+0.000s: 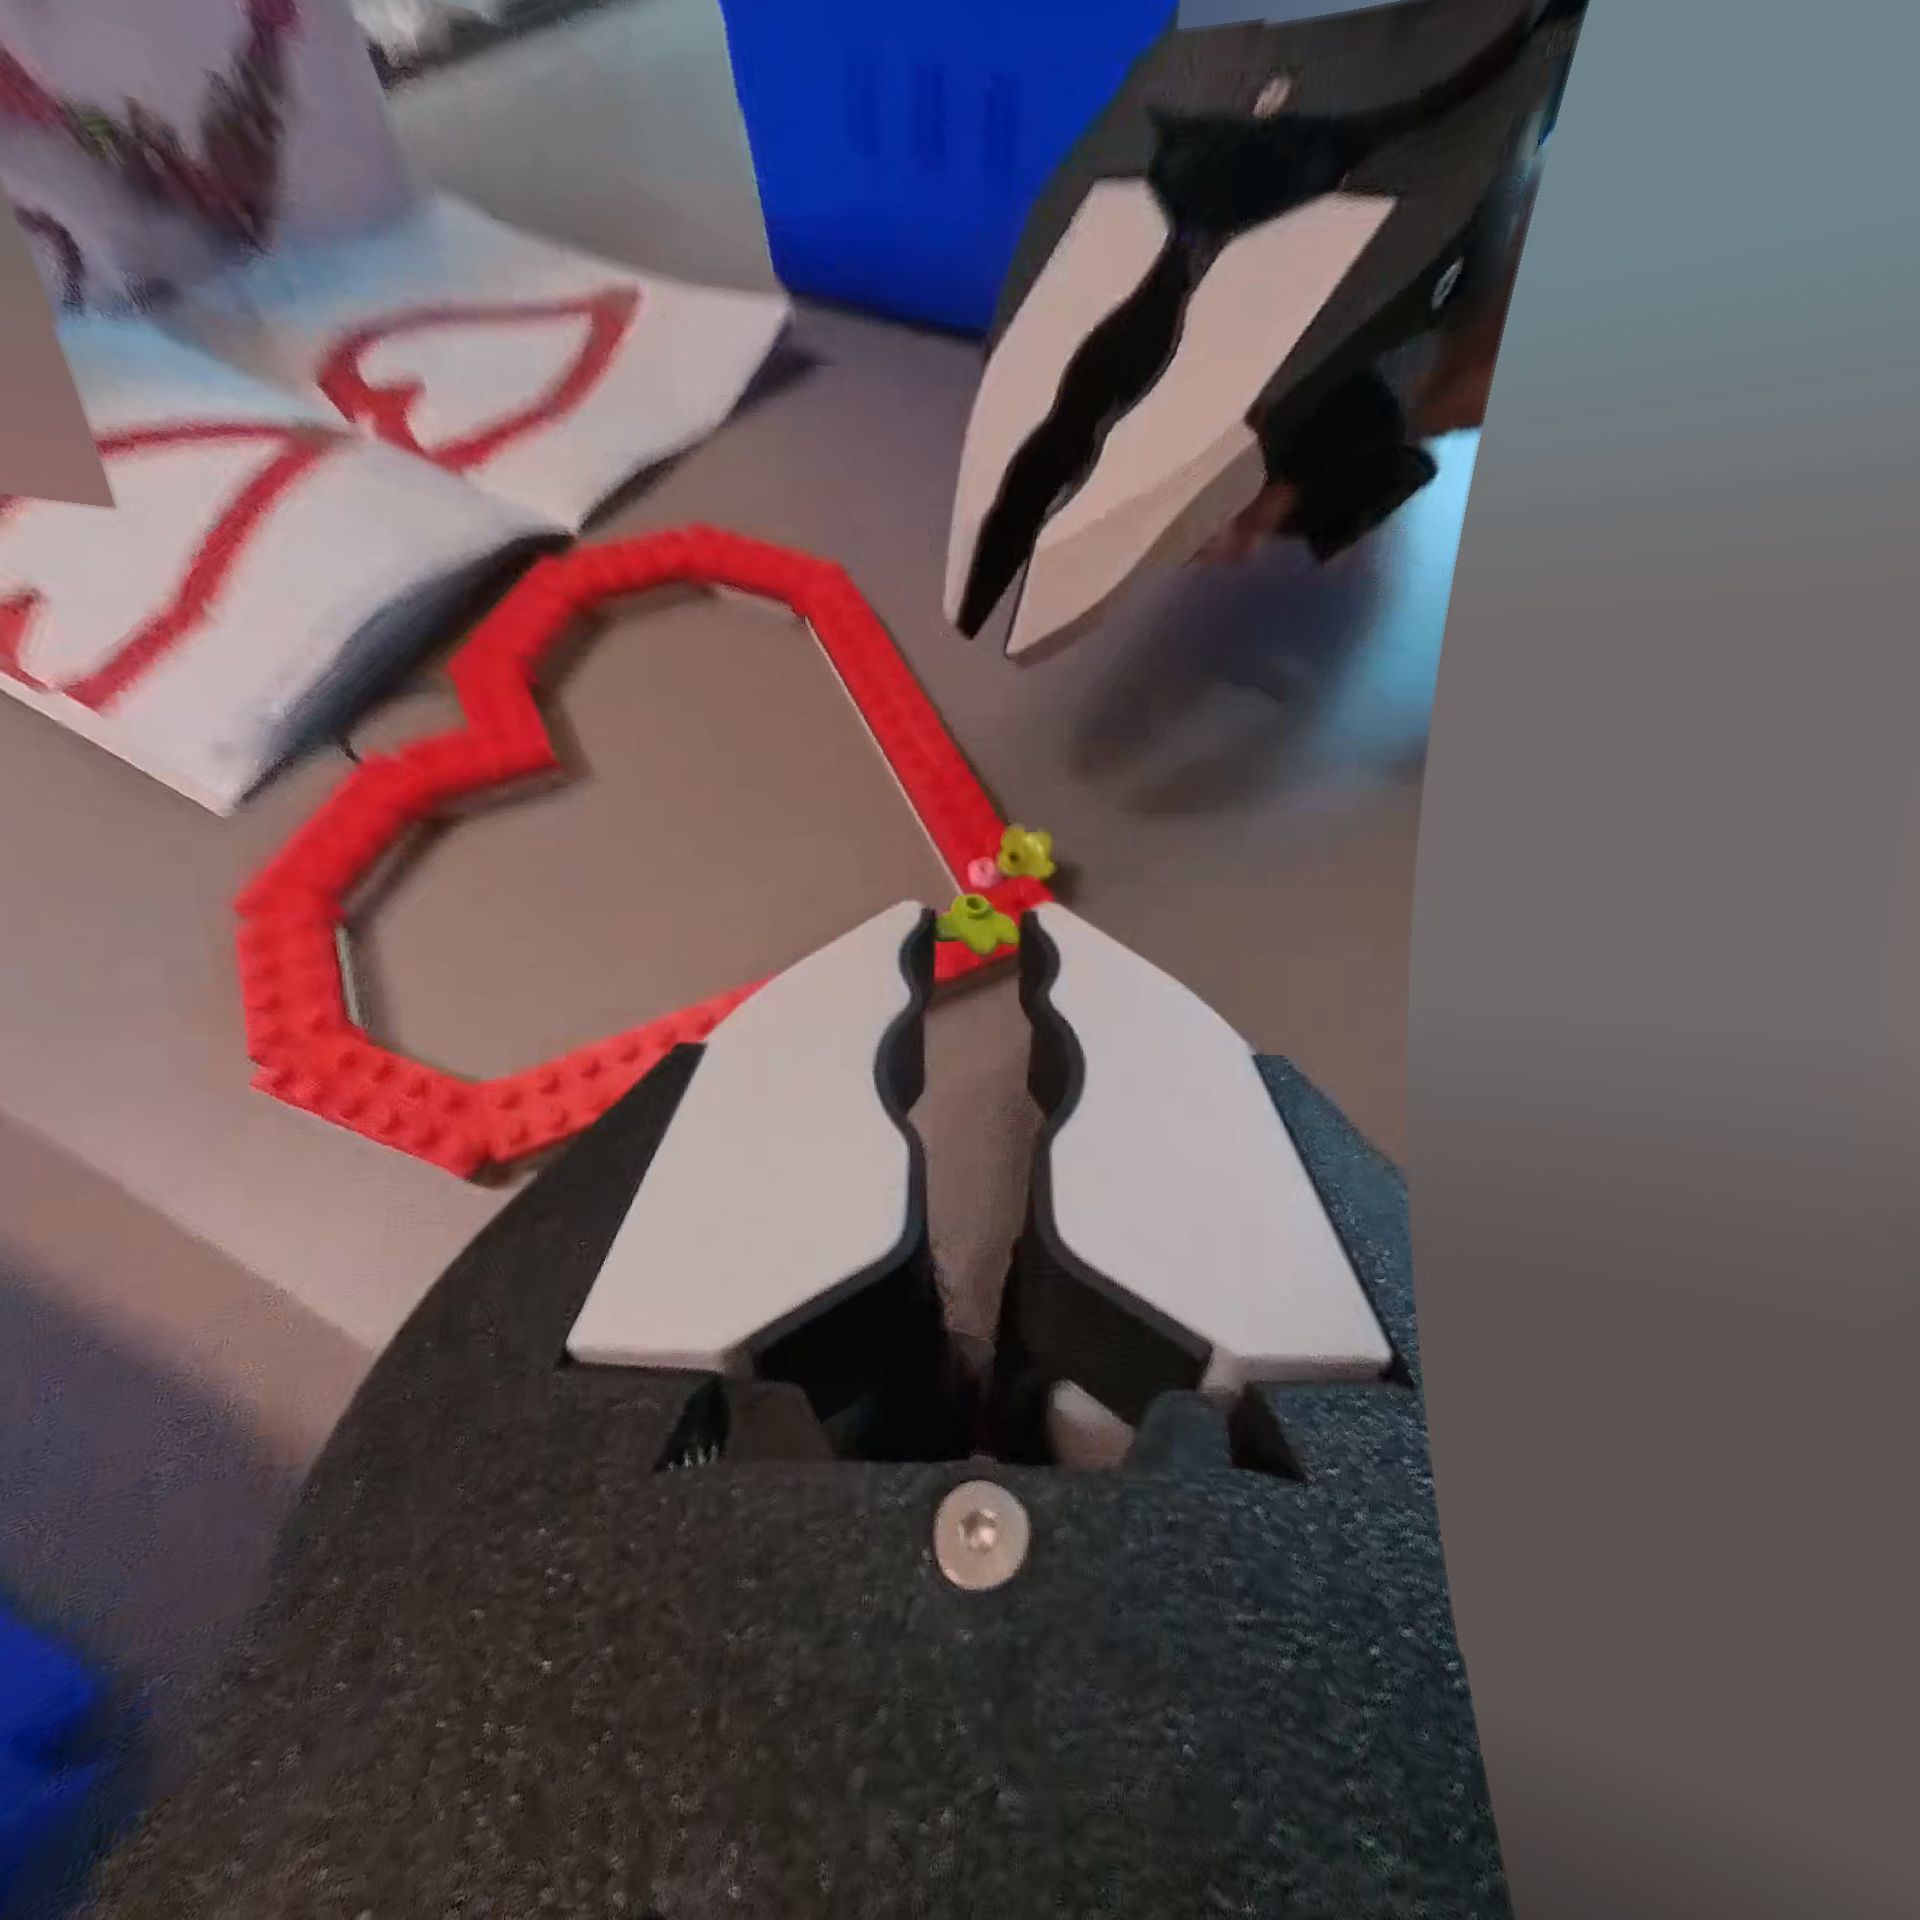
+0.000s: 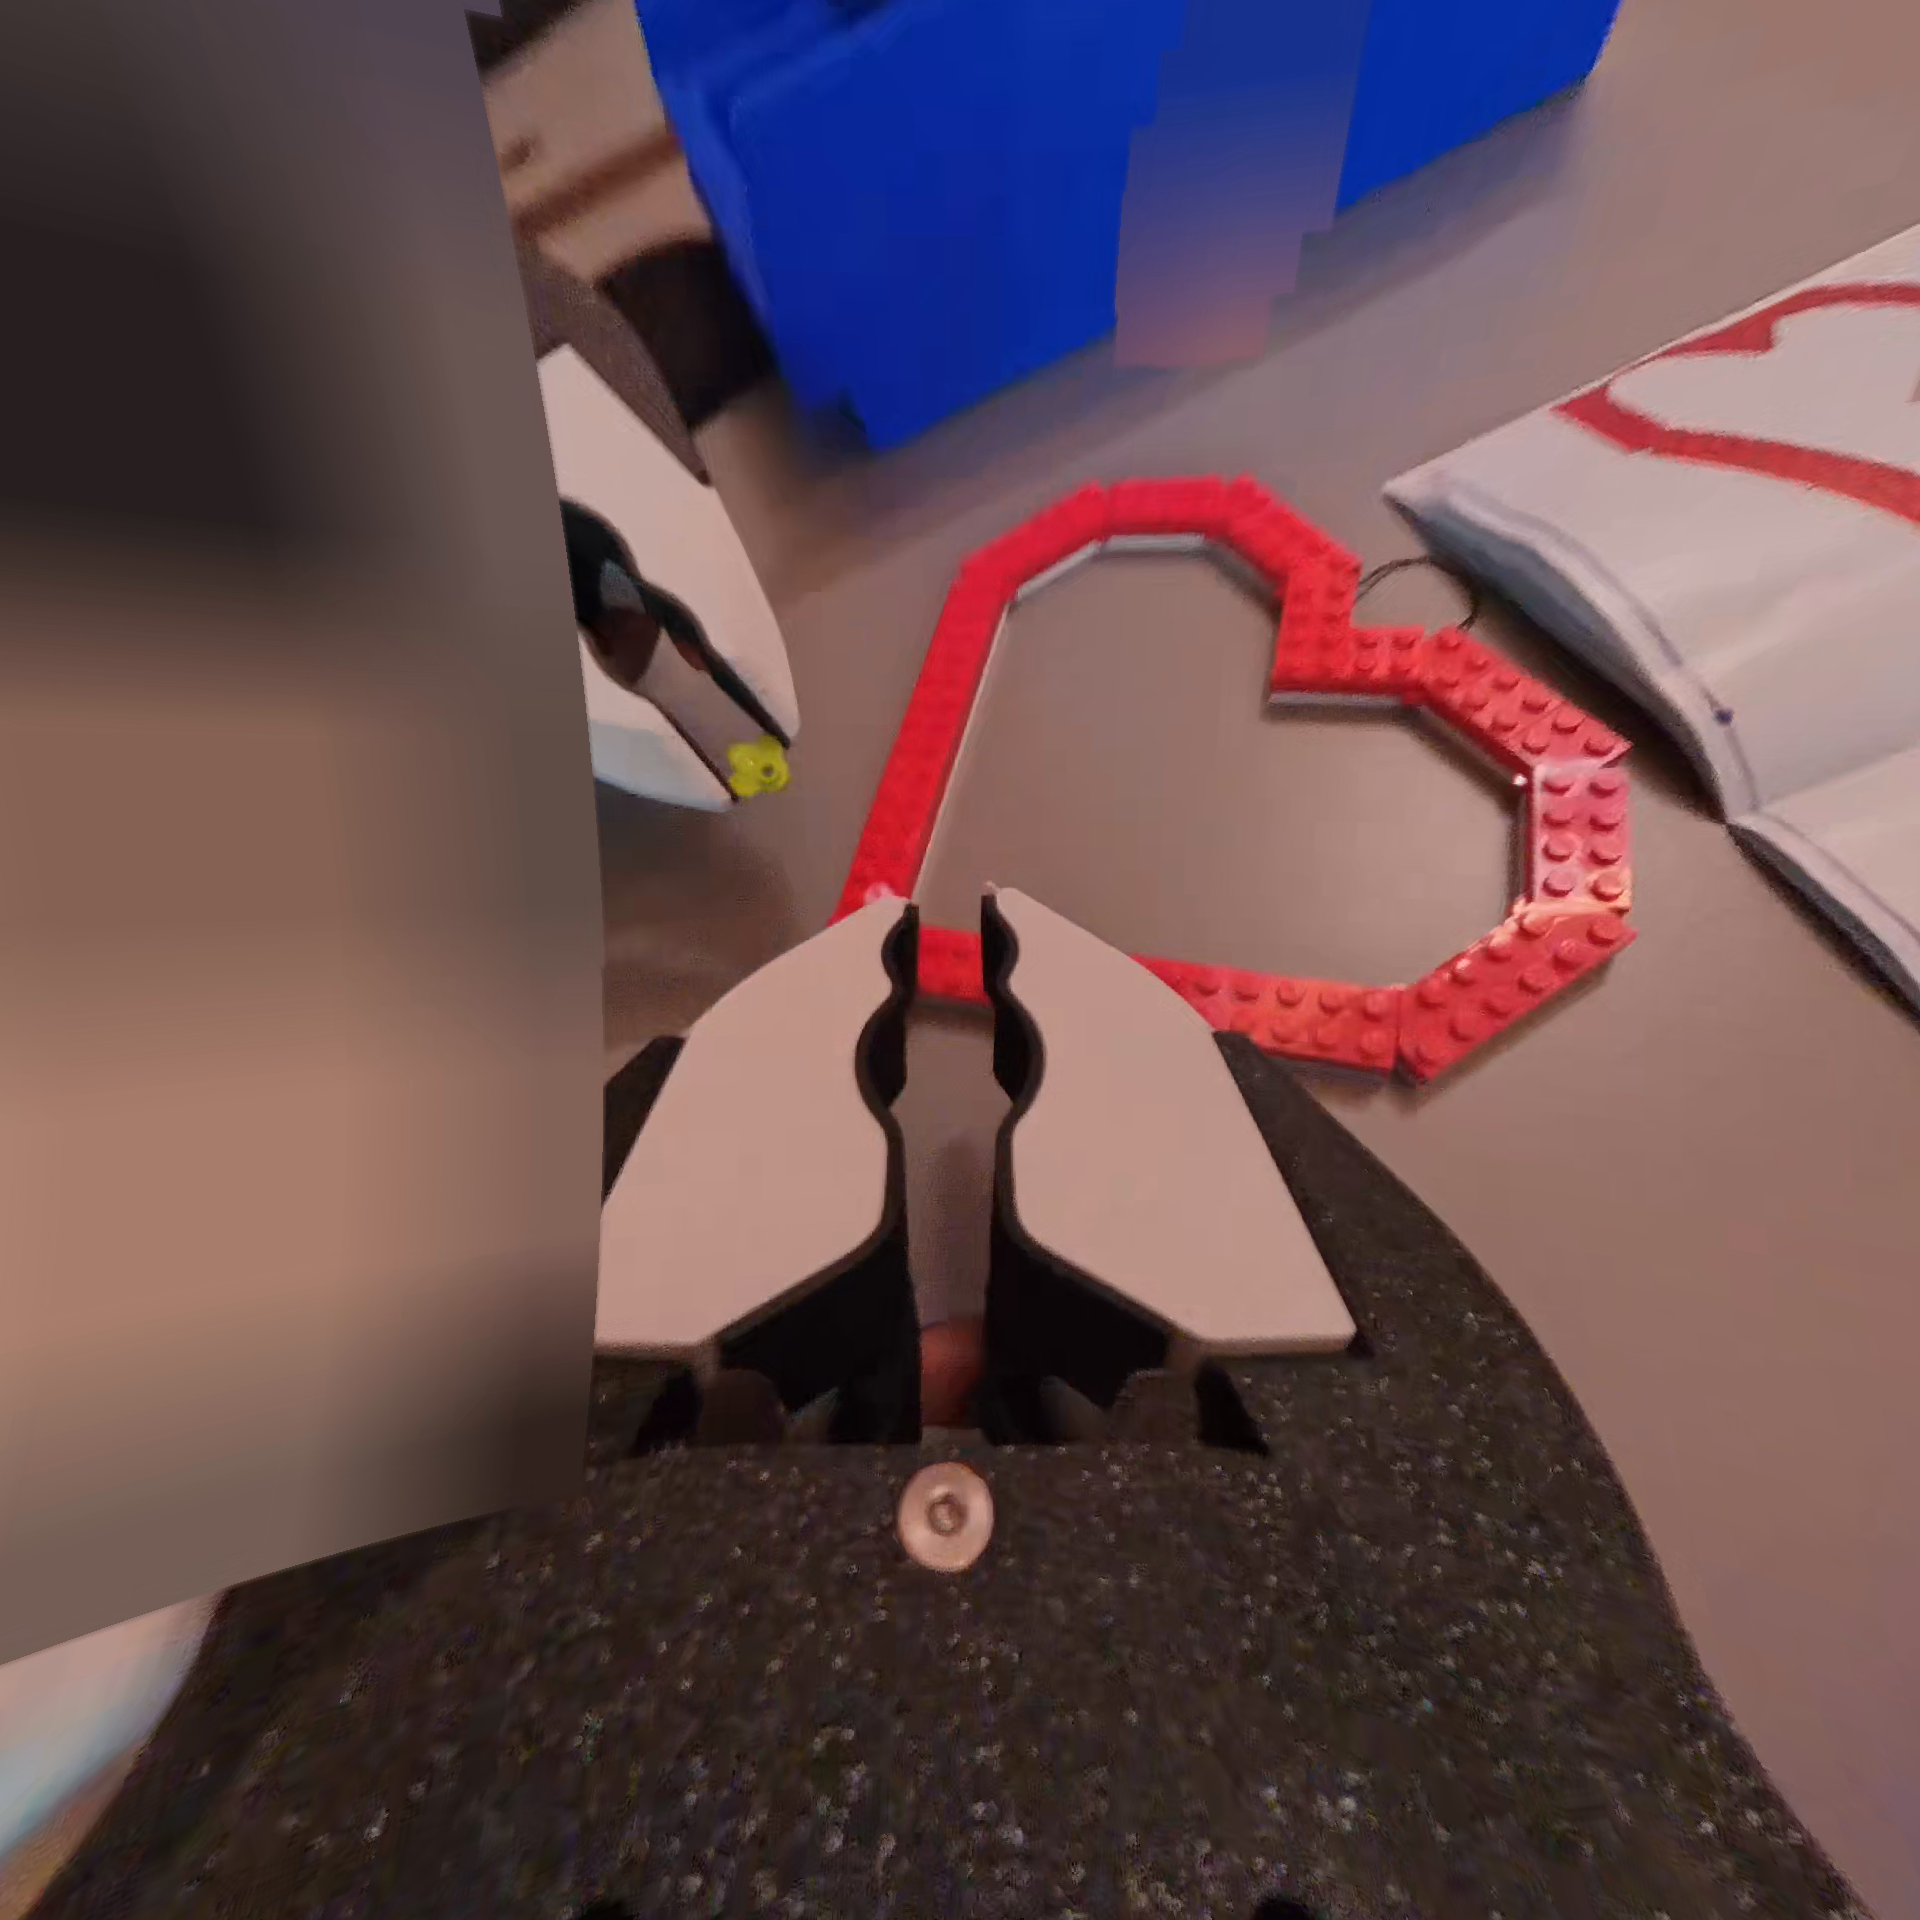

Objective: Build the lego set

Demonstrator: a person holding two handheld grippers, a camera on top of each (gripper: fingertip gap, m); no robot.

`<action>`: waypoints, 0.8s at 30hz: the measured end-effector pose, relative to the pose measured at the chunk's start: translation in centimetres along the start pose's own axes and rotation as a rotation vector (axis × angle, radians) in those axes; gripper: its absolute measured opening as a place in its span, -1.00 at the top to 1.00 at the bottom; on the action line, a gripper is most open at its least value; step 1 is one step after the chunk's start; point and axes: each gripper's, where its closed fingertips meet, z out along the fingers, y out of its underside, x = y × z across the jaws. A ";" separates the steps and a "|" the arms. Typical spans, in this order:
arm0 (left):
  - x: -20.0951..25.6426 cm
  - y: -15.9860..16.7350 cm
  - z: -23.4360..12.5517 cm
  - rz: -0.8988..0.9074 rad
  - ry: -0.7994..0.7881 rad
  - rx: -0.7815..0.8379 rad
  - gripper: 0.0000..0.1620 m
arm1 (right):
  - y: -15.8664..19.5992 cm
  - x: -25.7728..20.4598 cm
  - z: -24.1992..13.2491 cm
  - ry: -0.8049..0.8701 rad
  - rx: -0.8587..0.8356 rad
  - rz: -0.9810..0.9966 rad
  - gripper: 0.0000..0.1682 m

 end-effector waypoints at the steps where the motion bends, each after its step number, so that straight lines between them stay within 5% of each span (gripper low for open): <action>1: 0.1 0.7 0.3 0.000 -0.017 -0.032 0.82 | 0.6 -0.2 0.0 0.001 -0.034 -0.027 0.87; 24: 0.3 2.3 2.7 -0.086 -0.126 -0.103 0.82 | 2.4 -1.5 2.0 -0.107 -0.118 -0.124 0.92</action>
